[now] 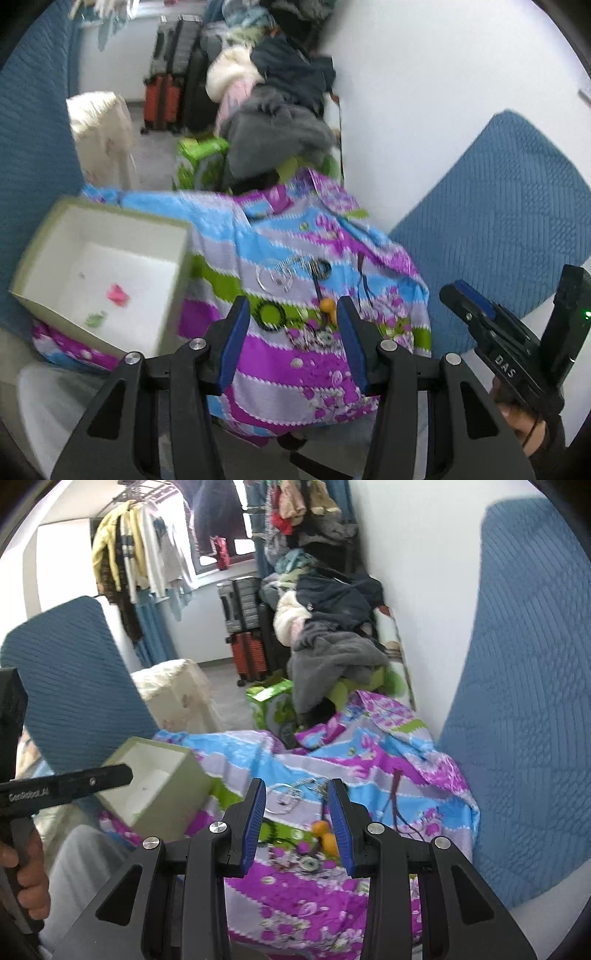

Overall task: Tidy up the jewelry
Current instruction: 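Move both open tools back over the jewelry on the cloth, then grasp the red-beaded earring with the left tool while the right tool grasps the orange gourd pendant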

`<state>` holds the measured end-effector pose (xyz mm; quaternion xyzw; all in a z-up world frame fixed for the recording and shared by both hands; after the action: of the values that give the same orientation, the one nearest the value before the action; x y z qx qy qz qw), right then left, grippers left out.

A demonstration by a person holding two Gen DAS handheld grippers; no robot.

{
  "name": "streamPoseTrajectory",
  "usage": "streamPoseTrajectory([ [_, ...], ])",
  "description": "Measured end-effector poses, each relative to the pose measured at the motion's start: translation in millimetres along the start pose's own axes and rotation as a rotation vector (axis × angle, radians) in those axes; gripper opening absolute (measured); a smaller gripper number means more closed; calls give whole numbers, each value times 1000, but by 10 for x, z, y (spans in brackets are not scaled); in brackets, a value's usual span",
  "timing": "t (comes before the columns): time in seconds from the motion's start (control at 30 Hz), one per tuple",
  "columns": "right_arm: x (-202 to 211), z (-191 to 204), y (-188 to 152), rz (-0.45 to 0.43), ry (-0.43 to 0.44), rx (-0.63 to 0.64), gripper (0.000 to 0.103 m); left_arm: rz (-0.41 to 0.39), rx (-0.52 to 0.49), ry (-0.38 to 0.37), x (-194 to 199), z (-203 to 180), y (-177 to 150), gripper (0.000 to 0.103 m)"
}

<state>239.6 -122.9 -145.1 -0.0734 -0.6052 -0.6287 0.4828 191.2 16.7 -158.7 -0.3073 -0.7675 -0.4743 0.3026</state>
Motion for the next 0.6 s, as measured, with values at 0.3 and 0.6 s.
streamPoseTrajectory([
  [0.3,-600,-361,-458,65,-10,-4,33,159,16,-78,-874,-73,-358,34],
  [0.6,-1296,-603,-809,181,26,15,33,256,-33,-69,-1563,-178,-470,23],
])
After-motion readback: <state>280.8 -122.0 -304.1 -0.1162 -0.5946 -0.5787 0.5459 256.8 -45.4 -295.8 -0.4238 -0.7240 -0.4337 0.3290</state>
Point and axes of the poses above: each gripper's, at about its wrist camera, not at the fingertips, and x roughly against the way its jaws point, z to its left, y to its top, the point moved 8 cm from there along -x, roughly the way its jaws point, and after that the axes turned 5 degrees about z, right-handed, at the moved point
